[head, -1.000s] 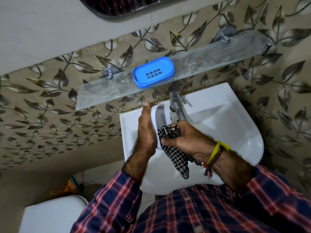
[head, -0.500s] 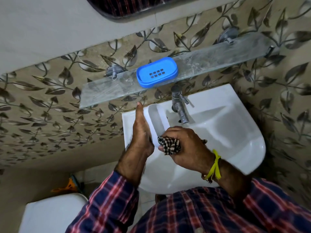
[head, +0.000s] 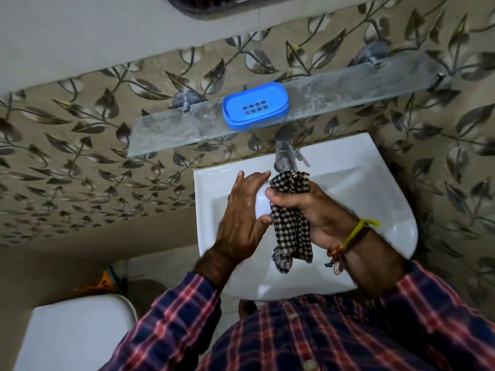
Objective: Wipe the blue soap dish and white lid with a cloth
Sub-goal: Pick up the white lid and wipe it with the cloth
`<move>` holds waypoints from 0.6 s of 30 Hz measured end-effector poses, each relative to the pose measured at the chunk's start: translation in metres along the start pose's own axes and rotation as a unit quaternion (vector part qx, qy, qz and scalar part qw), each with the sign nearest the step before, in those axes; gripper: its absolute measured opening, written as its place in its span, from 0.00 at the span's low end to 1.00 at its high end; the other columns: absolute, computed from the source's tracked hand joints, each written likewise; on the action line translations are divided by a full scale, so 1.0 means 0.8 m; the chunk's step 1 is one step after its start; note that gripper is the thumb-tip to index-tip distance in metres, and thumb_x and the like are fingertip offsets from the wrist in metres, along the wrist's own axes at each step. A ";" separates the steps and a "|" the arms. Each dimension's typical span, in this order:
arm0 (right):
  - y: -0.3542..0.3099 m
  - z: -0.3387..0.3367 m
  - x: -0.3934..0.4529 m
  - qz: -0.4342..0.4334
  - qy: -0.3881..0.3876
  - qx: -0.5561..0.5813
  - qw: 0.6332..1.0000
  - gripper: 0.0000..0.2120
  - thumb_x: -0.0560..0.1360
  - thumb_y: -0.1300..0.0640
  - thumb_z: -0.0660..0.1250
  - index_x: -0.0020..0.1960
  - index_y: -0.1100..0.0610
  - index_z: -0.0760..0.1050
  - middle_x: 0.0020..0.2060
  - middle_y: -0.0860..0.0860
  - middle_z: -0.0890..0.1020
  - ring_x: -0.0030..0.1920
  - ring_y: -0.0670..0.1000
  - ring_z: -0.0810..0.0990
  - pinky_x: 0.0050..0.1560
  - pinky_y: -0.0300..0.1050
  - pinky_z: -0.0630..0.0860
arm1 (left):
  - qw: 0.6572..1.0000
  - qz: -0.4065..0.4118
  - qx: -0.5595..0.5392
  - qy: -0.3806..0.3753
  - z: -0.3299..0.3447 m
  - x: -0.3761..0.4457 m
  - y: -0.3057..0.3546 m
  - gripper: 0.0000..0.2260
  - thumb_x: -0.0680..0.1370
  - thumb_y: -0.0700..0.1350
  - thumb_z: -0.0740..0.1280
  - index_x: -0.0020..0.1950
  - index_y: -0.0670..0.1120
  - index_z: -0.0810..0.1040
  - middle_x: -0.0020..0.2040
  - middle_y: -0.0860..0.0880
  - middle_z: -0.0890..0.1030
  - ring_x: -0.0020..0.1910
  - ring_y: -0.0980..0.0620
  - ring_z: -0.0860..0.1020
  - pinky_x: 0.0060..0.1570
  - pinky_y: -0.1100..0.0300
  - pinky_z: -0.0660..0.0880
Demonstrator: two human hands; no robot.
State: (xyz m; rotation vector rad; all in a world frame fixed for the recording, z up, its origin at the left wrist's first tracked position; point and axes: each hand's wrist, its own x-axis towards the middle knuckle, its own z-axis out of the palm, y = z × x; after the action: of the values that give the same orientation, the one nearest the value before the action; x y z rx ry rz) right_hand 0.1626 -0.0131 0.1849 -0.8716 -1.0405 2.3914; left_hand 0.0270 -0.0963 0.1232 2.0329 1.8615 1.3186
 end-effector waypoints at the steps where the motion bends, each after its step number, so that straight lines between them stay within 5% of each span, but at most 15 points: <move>1: 0.002 0.000 -0.001 0.000 -0.004 -0.001 1.000 0.20 0.70 0.64 0.73 0.58 0.72 0.74 0.46 0.61 0.78 0.46 0.57 0.79 0.43 0.45 0.78 | 0.999 -0.028 -0.020 0.011 0.002 -0.001 0.002 0.29 0.84 0.60 0.46 0.74 0.40 0.64 0.73 0.47 0.69 0.76 0.55 0.64 0.74 0.35 0.57; 5: 0.014 0.002 -0.011 -0.014 -0.006 -0.037 0.999 0.14 0.74 0.68 0.69 0.56 0.75 0.74 0.43 0.61 0.81 0.43 0.55 0.82 0.44 0.45 0.82 | 0.972 -0.166 -0.168 0.010 0.005 0.006 0.005 0.27 0.83 0.63 0.47 0.74 0.49 0.67 0.66 0.40 0.78 0.67 0.40 0.77 0.66 0.33 0.69; 9: 0.012 0.009 -0.008 -0.027 0.037 -0.045 0.998 0.09 0.74 0.68 0.69 0.50 0.72 0.74 0.33 0.60 0.77 0.34 0.57 0.79 0.36 0.52 0.81 | 0.944 -0.227 -0.239 -0.019 -0.001 0.012 0.018 0.28 0.82 0.61 0.47 0.77 0.47 0.63 0.60 0.48 0.84 0.60 0.49 0.82 0.58 0.52 0.79; 11: 0.008 0.015 -0.002 -0.021 0.054 0.000 0.998 0.13 0.73 0.68 0.70 0.54 0.74 0.73 0.37 0.63 0.79 0.38 0.60 0.80 0.41 0.63 0.82 | 0.932 -0.235 -0.275 0.002 0.006 0.007 0.022 0.27 0.82 0.59 0.47 0.77 0.44 0.60 0.62 0.51 0.83 0.60 0.50 0.82 0.59 0.58 0.77; 15: 0.015 0.018 0.002 -0.035 0.069 -0.015 0.997 0.03 0.74 0.67 0.70 0.46 0.65 0.77 0.32 0.54 0.81 0.33 0.51 0.81 0.36 0.45 0.80 | 0.894 -0.283 -0.347 0.035 0.016 0.006 0.027 0.19 0.86 0.48 0.45 0.67 0.41 0.67 0.55 0.51 0.85 0.56 0.52 0.83 0.56 0.59 0.78; 18: 0.020 0.009 -0.001 -0.035 0.010 -0.066 0.997 0.03 0.74 0.69 0.70 0.45 0.63 0.79 0.37 0.55 0.84 0.40 0.53 0.83 0.45 0.47 0.81 | 0.832 -0.375 -0.405 0.060 0.010 0.015 0.018 0.29 0.82 0.64 0.52 0.64 0.40 0.74 0.51 0.43 0.86 0.55 0.42 0.83 0.58 0.46 0.79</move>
State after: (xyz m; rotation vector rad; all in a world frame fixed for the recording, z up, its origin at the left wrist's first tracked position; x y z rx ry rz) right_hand 0.1565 -0.0279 0.1771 -0.8876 -1.2128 2.2723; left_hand 0.0418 -0.0862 0.1327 0.7017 1.4551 1.5683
